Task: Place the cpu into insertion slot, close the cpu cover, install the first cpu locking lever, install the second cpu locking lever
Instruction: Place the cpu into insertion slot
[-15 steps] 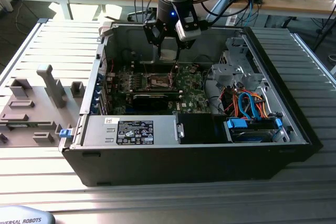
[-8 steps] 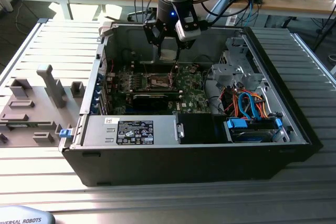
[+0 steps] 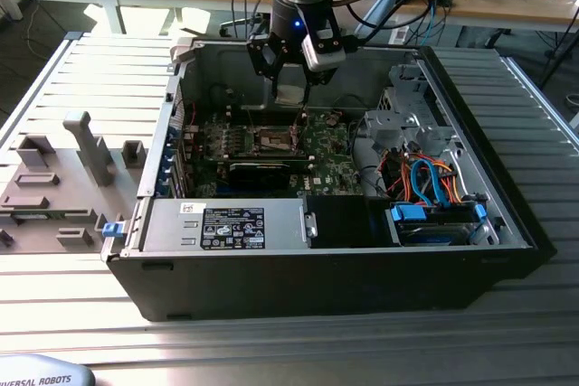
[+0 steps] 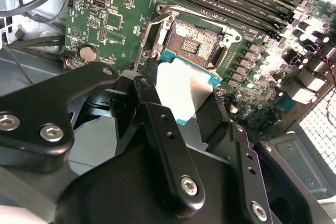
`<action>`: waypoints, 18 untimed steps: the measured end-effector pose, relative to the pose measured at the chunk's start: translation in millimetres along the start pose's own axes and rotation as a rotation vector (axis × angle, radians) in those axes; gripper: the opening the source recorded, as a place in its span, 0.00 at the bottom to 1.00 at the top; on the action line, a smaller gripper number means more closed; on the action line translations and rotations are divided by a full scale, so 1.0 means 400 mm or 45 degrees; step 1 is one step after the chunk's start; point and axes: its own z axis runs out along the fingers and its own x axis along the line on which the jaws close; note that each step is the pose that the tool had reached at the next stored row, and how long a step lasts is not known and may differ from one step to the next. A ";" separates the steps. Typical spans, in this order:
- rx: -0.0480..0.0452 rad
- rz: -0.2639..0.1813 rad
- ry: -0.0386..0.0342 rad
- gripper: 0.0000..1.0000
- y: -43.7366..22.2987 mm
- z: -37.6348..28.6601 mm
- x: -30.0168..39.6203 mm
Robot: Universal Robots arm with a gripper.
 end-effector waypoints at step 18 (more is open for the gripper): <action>0.000 0.025 -0.0022 0.54 0.000 0.000 0.000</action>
